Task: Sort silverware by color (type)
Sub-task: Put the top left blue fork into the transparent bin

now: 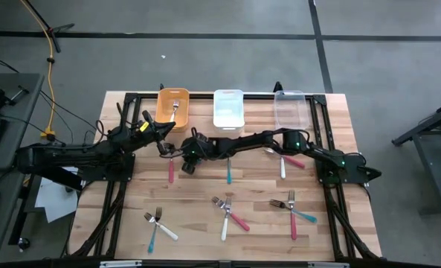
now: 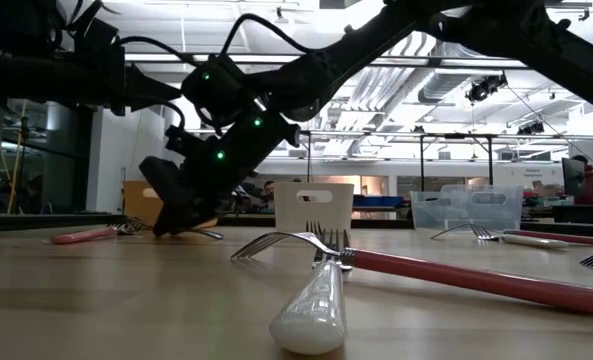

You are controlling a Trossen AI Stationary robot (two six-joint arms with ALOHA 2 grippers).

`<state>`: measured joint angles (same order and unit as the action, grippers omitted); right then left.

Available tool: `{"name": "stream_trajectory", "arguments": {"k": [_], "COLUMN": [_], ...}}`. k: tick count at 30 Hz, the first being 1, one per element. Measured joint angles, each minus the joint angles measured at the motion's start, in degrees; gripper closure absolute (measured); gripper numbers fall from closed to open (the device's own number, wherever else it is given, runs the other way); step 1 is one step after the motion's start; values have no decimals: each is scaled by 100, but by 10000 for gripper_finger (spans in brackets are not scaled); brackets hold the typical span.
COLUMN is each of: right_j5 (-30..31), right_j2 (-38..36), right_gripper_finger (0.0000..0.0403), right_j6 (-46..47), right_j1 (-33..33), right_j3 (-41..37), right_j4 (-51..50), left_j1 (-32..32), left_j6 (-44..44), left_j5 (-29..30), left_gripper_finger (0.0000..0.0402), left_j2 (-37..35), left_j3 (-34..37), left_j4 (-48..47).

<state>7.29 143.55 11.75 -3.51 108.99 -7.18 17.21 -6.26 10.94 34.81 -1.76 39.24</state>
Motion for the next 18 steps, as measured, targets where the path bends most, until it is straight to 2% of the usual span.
{"name": "stream_trajectory", "arguments": {"k": [5, 7, 13, 18], "right_j5": [-176, -181, -196, -67], "right_j2": [0, 0, -76, -407], "right_gripper_finger": [373, 389, 374, 390], "right_j6": [-134, -247, -463, -688], "right_j1": [1, 2, -9, -20], "right_j3": [-4, -5, -23, -20], "right_j4": [6, 17, 46, -115], "left_j1": [0, 0, 0, 0], "left_j6": [17, 20, 153, 153], "left_j5": [-2, -2, -2, 29], "left_gripper_finger": [401, 401, 401, 401], "left_j2": [0, 0, 0, -2], "left_j3": [0, 0, 0, -2], "left_j4": [0, 0, -9, -19]}}
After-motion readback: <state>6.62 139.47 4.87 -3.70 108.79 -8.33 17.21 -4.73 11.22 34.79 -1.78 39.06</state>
